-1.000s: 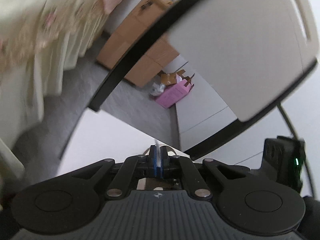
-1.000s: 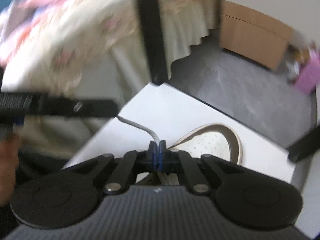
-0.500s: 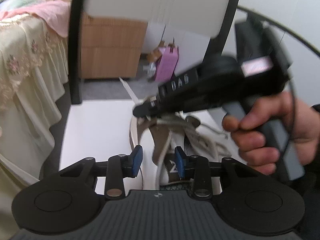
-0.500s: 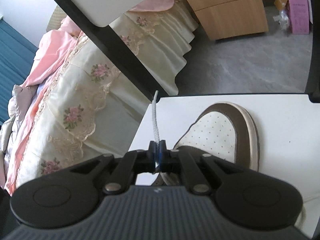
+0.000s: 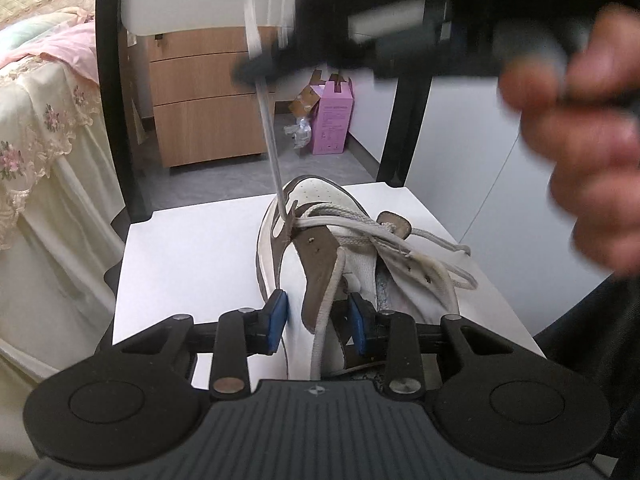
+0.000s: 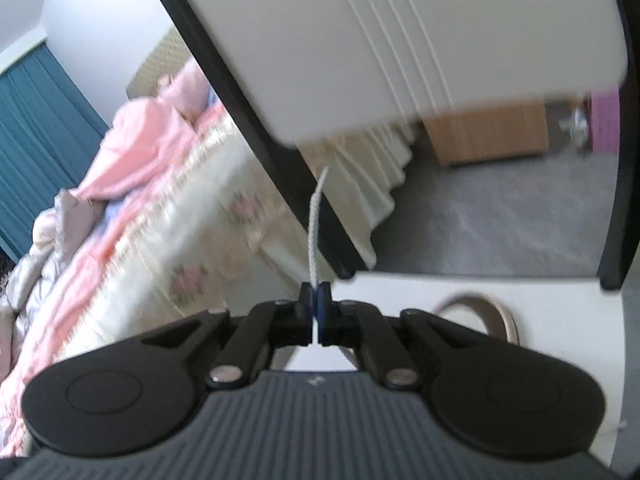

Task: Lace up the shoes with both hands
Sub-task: 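Lift the white lace high with the right gripper, drawing it taut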

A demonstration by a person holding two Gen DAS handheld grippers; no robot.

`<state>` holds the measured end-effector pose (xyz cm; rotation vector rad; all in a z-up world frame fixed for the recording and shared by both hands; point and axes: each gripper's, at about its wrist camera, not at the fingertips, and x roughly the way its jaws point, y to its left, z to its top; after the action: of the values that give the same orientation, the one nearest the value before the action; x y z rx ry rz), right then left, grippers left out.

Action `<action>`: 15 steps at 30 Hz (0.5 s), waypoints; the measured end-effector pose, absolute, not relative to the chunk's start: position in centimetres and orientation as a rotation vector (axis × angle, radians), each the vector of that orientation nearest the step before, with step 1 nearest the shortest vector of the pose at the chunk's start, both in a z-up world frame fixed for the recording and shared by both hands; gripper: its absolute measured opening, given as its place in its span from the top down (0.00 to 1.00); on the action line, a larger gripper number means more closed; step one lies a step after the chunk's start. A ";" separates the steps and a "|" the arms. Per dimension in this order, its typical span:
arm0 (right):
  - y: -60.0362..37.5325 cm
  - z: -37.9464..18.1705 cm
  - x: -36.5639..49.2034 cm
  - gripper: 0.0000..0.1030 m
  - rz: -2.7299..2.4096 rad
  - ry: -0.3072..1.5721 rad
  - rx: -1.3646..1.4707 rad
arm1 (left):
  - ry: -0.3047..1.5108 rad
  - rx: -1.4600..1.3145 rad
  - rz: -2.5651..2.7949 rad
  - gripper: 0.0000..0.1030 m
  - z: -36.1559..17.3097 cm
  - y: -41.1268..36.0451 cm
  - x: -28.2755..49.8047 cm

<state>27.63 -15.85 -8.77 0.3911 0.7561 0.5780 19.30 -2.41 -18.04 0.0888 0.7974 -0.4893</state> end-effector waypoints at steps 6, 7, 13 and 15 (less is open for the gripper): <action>-15.3 -2.9 27.3 0.98 0.593 0.633 0.347 | 0.793 0.088 -0.497 0.65 -18.0 -2.6 19.3; -15.2 -2.0 27.3 0.98 0.600 0.614 0.344 | 0.798 0.086 -0.495 0.64 -18.0 -2.7 19.2; -14.6 5.0 27.4 0.98 0.628 0.455 0.322 | 0.815 0.078 -0.486 0.64 -18.2 -2.9 19.2; -14.2 7.0 27.4 0.98 0.637 0.409 0.311 | 0.820 0.078 -0.486 0.64 -18.3 -3.1 19.2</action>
<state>27.36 -14.19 7.05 0.3110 0.4094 0.6374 19.24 -3.07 -18.27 0.0776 0.8200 -0.4864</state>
